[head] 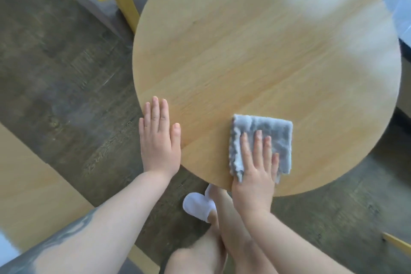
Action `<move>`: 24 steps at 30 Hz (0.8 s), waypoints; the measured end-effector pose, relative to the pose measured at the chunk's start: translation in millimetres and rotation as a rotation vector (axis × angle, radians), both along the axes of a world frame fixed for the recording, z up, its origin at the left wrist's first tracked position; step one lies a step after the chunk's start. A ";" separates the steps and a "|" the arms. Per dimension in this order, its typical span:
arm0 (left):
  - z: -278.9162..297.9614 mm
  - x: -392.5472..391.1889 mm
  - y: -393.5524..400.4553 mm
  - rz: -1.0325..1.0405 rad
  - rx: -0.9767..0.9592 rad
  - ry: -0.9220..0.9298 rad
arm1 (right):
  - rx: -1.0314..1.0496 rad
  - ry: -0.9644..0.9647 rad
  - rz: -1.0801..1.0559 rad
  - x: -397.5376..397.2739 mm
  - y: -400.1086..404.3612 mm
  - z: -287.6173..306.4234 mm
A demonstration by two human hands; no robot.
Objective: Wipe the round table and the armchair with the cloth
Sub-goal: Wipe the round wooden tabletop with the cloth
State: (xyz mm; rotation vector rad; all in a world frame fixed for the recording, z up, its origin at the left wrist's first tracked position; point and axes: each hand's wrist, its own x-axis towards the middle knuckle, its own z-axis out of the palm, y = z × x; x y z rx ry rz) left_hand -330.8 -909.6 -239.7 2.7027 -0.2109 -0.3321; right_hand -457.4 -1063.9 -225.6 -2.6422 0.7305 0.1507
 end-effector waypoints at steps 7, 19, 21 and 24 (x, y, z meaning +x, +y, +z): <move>9.5 12.5 -2.4 0.091 -0.224 0.080 | 0.124 -0.134 0.200 39.4 -15.4 -4.1; -0.2 76.7 33.0 -0.166 -0.128 0.035 | 0.136 -0.102 0.007 70.9 10.1 -1.5; -0.8 92.0 36.2 -0.218 -0.083 0.025 | 0.040 0.003 -0.266 77.2 20.4 -1.5; -8.3 119.0 40.5 -0.361 0.030 -0.026 | 0.063 0.019 -0.039 93.3 100.1 0.3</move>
